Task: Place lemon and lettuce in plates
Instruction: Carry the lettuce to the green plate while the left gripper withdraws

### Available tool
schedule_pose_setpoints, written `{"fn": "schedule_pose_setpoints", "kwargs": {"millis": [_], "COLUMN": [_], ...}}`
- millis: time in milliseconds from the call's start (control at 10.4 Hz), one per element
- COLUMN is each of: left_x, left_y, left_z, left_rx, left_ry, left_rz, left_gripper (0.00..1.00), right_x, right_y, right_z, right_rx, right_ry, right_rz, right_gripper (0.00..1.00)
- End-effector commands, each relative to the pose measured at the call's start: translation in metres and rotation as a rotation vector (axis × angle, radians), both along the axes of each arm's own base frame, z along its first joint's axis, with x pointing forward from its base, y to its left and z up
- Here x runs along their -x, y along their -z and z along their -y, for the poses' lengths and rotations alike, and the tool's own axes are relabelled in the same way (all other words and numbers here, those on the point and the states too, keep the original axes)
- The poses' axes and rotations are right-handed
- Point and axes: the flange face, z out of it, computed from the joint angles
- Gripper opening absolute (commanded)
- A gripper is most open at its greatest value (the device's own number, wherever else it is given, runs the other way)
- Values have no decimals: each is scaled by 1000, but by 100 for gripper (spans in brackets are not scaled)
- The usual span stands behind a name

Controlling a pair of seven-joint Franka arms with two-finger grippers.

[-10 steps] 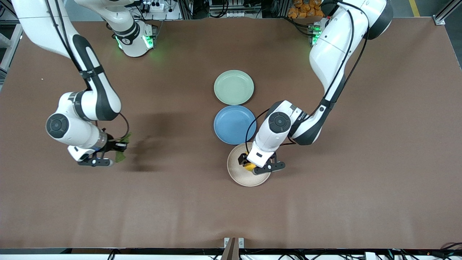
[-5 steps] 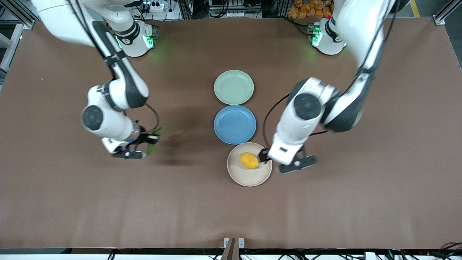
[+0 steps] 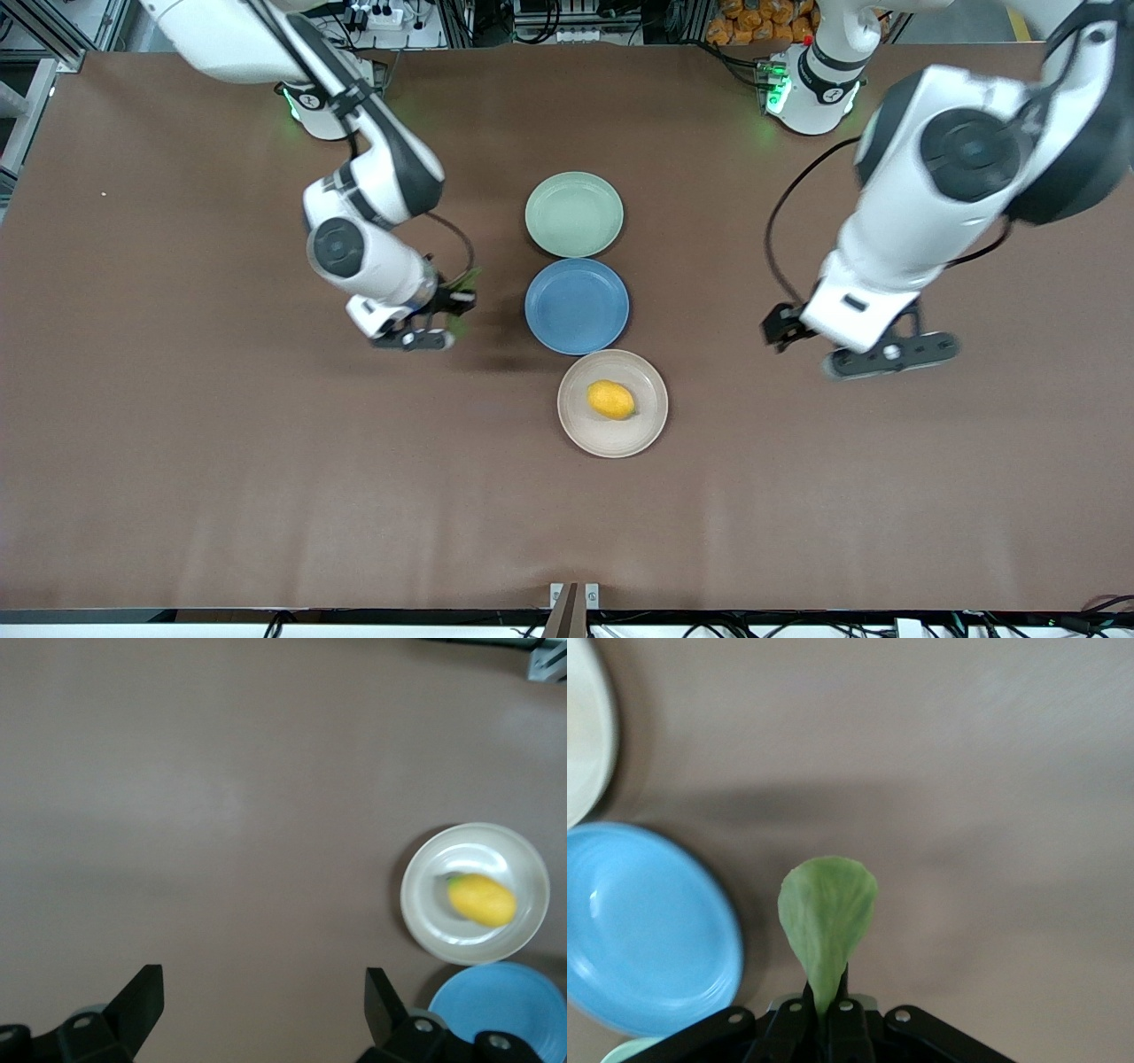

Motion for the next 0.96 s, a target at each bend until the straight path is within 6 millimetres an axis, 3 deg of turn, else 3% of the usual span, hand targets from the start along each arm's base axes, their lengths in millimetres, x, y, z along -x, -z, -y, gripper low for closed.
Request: {"fn": "schedule_pose_setpoints", "kwargs": {"millis": [0, 96, 289, 481, 867], "left_x": [21, 26, 29, 28, 42], "left_y": [-35, -45, -62, -81, -95], "left_z": [-27, -33, -65, -113, -132], "left_rx": [-16, -24, -13, 45, 59], "left_ry": [24, 59, 97, 69, 67], "left_rz": [-8, -10, -25, -14, -16], "left_gripper": [100, 100, 100, 100, 100], "right_x": [39, 56, 87, 114, 157], "right_y": [0, 6, 15, 21, 33], "right_z": [-49, -68, -101, -126, -160], "right_rx": [53, 63, 63, 84, 93], "right_ry": [-46, -71, -118, -168, -211], "right_rz": [11, 3, -13, -16, -43], "right_gripper": [0, 0, 0, 0, 0]}}
